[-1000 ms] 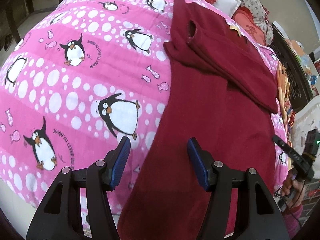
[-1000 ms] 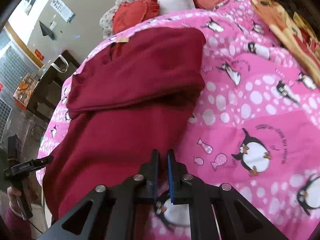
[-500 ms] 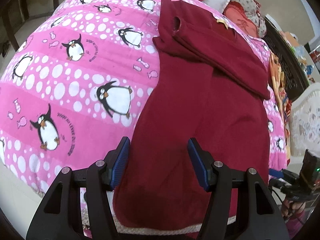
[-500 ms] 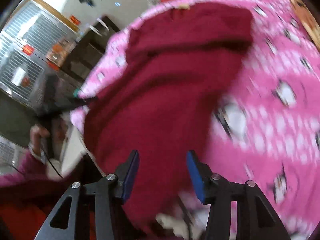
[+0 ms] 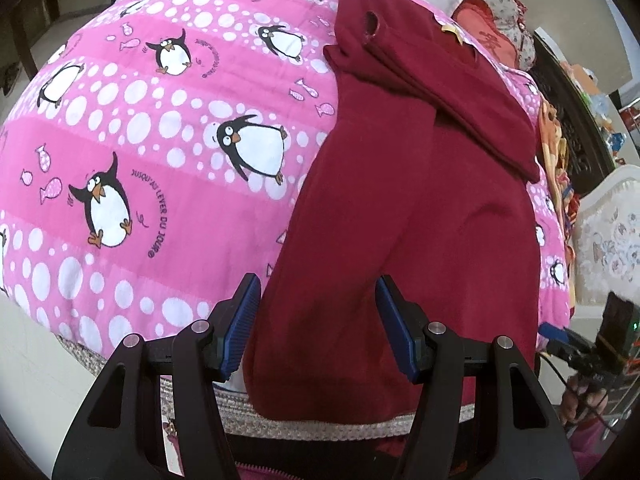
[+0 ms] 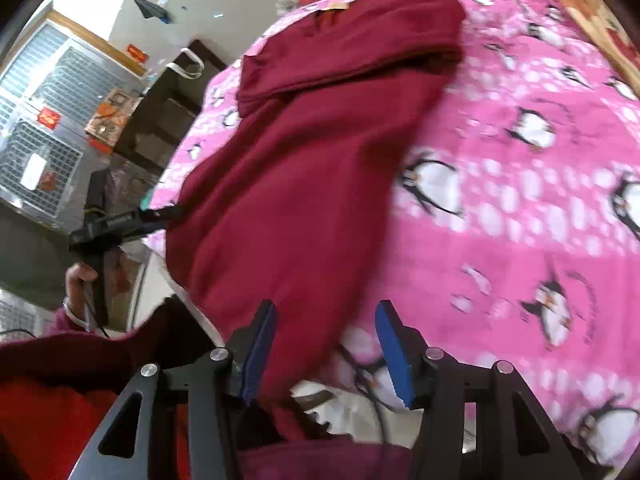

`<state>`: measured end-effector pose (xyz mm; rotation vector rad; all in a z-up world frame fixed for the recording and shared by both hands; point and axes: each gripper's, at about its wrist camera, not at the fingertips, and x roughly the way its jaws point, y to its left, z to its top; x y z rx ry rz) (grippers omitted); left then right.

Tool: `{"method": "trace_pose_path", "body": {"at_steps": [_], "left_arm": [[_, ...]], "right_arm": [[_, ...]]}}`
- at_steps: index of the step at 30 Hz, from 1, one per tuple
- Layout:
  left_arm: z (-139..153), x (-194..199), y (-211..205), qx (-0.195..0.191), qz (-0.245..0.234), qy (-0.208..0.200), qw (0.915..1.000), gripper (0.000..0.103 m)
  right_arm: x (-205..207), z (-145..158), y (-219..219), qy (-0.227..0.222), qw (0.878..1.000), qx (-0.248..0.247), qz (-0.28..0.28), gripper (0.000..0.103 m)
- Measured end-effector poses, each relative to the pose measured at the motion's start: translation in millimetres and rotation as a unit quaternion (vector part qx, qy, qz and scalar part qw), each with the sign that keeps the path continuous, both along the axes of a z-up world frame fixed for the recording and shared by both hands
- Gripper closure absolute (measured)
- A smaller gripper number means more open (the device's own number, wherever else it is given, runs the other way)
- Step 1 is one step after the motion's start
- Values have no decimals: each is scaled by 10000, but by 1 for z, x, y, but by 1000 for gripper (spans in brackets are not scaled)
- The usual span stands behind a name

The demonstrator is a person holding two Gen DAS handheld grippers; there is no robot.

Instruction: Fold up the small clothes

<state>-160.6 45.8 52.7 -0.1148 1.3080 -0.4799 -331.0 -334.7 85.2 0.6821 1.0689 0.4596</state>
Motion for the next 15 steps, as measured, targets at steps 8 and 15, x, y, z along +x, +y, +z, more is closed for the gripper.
{"method": "trace_pose_path", "body": {"at_steps": [8,15], "left_arm": [[-10,-4,0,-117,-94,145,9998,42],[-8,-4,-1,-256,-56,196,9995,42]], "right_arm": [[11,-13,7,234,9997,27,-104,51],[5,-17,0,326,9993,28,-176,47]]}}
